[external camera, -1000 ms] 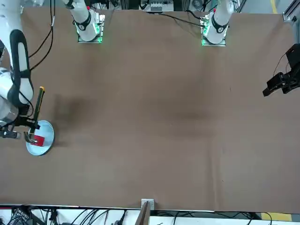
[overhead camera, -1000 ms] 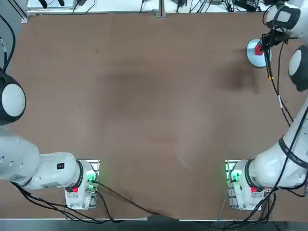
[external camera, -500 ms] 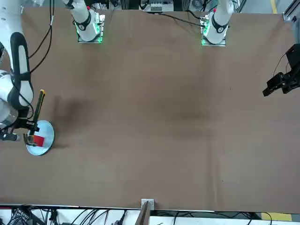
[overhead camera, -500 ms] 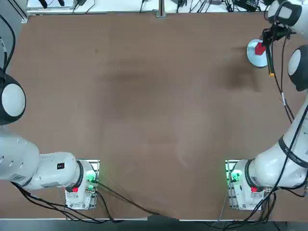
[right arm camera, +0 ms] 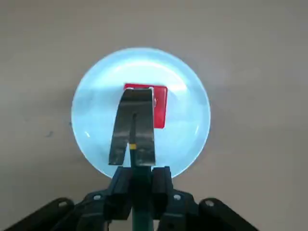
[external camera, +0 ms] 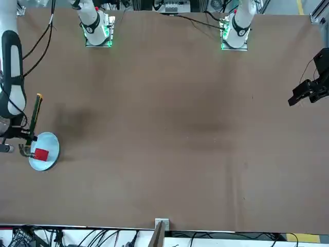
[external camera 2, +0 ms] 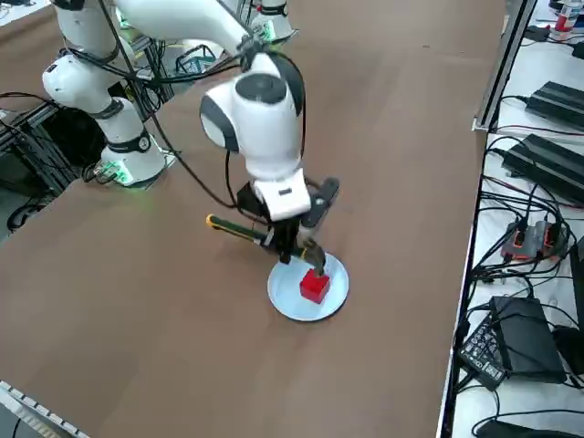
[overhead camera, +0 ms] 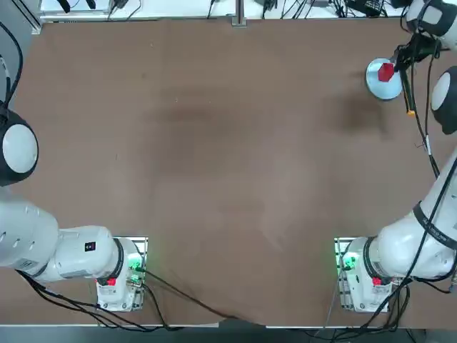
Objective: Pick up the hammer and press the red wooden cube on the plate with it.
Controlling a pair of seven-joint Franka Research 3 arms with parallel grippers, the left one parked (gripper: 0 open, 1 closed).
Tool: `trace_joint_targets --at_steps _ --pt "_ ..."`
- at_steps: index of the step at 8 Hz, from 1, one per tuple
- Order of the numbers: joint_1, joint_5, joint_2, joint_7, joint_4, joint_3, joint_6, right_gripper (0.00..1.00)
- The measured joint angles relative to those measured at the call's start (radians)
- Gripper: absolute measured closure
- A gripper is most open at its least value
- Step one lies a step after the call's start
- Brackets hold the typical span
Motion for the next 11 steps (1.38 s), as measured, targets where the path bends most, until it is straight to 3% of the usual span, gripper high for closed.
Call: trace_joint_targets --at_steps 2,7,11 --pt "0.001 0.021 0.033 -0.005 0.005 0.006 0.018 0.79" --pt "0.006 0.014 -0.026 -0.018 0.049 0.01 -0.057 0.79" --pt "0.003 0.024 0.05 -0.022 0.049 0.011 -0.034 0.79"
